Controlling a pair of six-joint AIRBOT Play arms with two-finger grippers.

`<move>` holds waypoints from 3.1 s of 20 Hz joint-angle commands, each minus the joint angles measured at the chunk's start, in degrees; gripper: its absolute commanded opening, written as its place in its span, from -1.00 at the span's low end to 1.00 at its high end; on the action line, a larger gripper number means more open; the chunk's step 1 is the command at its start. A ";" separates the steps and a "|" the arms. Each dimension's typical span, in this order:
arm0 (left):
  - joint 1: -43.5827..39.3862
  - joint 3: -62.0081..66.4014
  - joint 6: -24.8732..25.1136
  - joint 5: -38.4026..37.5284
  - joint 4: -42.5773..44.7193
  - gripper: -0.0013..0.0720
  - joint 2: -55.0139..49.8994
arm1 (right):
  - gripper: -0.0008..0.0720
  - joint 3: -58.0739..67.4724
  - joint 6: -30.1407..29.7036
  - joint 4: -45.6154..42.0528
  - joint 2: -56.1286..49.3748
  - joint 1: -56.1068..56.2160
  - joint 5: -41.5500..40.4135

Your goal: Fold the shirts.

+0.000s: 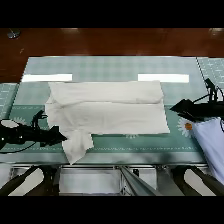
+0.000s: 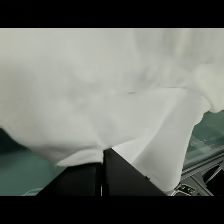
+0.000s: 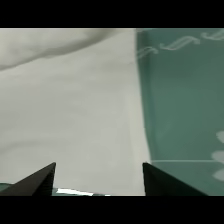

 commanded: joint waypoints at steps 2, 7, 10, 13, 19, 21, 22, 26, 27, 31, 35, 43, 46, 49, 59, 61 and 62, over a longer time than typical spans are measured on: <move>-1.07 0.52 0.57 0.17 -0.85 -0.88 0.07 | 0.75 -5.86 5.88 -7.74 0.04 -2.67 -0.17; -1.09 0.52 0.55 0.83 -0.85 -0.88 0.02 | 0.75 -14.49 2.86 0.39 0.04 -2.67 -3.41; -1.09 0.52 0.55 1.68 -0.85 -0.88 0.02 | 0.75 -14.58 2.73 0.81 -1.79 -2.64 -3.39; -1.09 0.52 0.52 1.86 -0.85 -0.88 0.00 | 0.75 -14.49 1.84 1.64 -5.77 1.81 -5.11; -1.05 1.22 0.57 1.88 -1.01 -0.88 0.02 | -0.76 -7.89 0.22 8.61 -11.80 10.64 -10.27; -1.03 4.46 0.55 1.20 -1.05 -0.88 0.02 | -0.92 -4.55 -0.85 8.55 -11.96 11.87 -9.25; -1.03 7.13 0.55 0.66 -1.05 -0.88 0.02 | -0.92 -2.29 -0.81 8.15 -11.96 11.85 -8.48; -1.09 18.84 -1.75 2.91 -1.05 -0.88 -1.33 | -0.92 8.98 0.42 5.57 -14.93 11.85 -5.79; -1.09 21.42 -3.19 4.24 -1.25 -0.88 -2.62 | -0.92 11.93 0.74 5.64 -16.74 11.91 -5.46; -1.95 31.65 -3.39 5.90 -5.55 -0.88 -12.39 | -0.92 22.58 2.16 6.03 -25.31 12.48 -5.90; -5.18 43.10 -4.94 5.70 -5.51 -0.88 -22.23 | -0.92 32.22 3.87 6.03 -33.77 13.62 -6.08; -7.45 56.96 -10.25 5.84 -5.44 -0.88 -33.20 | -0.80 40.89 6.23 7.26 -43.43 16.68 -7.89; -7.41 57.57 -9.73 2.36 -3.67 0.92 -33.27 | 0.75 41.68 5.22 7.21 -43.67 15.74 -7.30; -4.37 62.34 -13.49 -8.98 11.82 0.94 -33.16 | 0.75 43.32 4.76 5.33 -43.10 11.39 -1.42; -4.37 45.29 -14.19 6.16 15.08 0.95 -13.73 | 0.75 40.44 4.22 5.95 -46.84 10.82 1.84; -8.09 41.62 -11.37 11.21 6.99 0.94 -9.49 | 0.74 40.44 3.76 8.46 -47.93 13.46 0.94; -10.54 41.20 -9.77 11.21 3.72 0.95 -8.59 | 0.70 40.48 3.28 9.62 -48.26 14.95 0.98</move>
